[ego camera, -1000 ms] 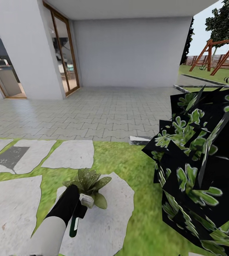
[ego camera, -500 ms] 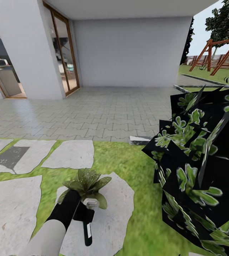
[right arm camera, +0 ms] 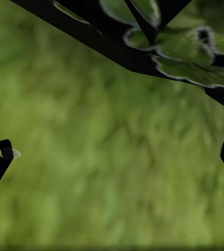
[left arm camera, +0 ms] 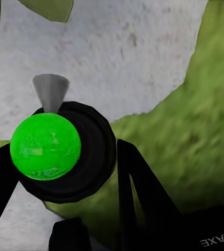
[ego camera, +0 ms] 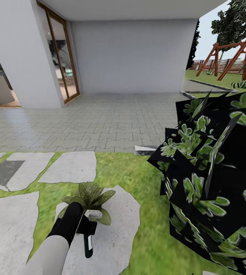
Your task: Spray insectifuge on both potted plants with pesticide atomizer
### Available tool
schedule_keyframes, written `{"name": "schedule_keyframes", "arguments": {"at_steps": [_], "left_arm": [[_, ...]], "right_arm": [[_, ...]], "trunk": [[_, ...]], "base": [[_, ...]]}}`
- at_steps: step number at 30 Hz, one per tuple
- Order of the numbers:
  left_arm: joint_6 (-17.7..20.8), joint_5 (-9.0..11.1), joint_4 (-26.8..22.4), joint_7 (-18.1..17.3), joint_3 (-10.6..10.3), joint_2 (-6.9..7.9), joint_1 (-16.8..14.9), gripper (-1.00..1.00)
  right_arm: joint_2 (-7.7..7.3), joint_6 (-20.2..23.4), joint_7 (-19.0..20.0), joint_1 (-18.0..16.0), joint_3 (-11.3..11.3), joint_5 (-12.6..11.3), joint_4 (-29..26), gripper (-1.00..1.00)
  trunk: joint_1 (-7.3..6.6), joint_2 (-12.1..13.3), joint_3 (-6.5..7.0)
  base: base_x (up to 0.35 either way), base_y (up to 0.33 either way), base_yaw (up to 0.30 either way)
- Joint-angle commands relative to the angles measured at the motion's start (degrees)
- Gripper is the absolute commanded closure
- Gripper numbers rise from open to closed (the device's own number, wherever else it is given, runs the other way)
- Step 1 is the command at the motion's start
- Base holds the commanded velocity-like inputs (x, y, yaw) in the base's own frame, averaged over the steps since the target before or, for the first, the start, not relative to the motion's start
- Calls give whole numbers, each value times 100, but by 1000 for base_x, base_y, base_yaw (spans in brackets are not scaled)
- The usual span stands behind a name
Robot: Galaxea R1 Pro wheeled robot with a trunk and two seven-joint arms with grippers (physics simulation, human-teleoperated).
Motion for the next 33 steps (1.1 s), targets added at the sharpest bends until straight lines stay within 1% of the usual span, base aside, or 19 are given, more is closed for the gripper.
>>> {"name": "schedule_keyframes", "arguments": {"at_steps": [1,6,14,16,20,22,23,24,26,27,28,29,31,33], "left_arm": [[13,-60,-21,-51,40,-4,-4,100],[14,-54,-51,-47,52,10,-3,100],[14,-60,-30,-47,53,19,-3,100],[11,-62,6,-37,55,24,8,100],[-75,-54,-27,23,62,45,204,100],[-145,-44,-38,101,122,46,246,100],[-162,-22,-47,164,239,39,254,100],[-170,15,-53,259,393,27,257,100],[-176,103,-55,499,569,1,259,100],[-181,245,-50,710,628,-7,260,100],[-197,474,-7,973,659,2,260,100],[-245,605,14,1140,663,-2,262,100],[-361,740,88,1368,661,-19,266,100],[-512,849,308,1609,652,-27,267,100]], "right_arm": [[2,-19,-20,-5,-35,60,9,-100],[9,-19,-21,-5,-30,60,9,-100],[9,-18,-21,-5,-33,60,9,-100],[9,-19,-21,-5,-33,60,6,-100],[9,-19,-21,-5,-32,60,4,-100],[9,-19,-21,-5,-34,60,7,-100],[9,-19,-21,-5,-34,60,8,-100],[5,-19,-21,-5,-35,62,9,-100],[-3,-19,-21,-5,-34,70,9,-100],[-13,-17,-21,-5,-34,74,9,-100],[-22,-17,-21,-5,-31,77,11,-100],[-24,-17,-21,-5,-31,77,12,-100],[-25,-18,-21,-5,-30,77,10,-100],[-23,-17,-21,-5,-33,72,10,-100]], "trunk": [[-1,-2,-5],[-1,-2,-16],[175,-323,-229],[175,-323,-247],[175,-323,-281],[175,-323,-287],[175,-323,-288],[175,-323,-288],[175,-323,-289],[175,-323,-289],[175,-323,-289],[175,-323,-289],[175,-323,-289],[175,-323,-289]], "base": [[0,0,-9],[0,0,-1],[0,0,0],[0,0,0],[0,0,0],[0,0,0],[0,0,0],[0,0,0],[0,0,0],[0,0,0],[0,0,0],[0,0,0],[0,0,0],[0,0,0]]}}
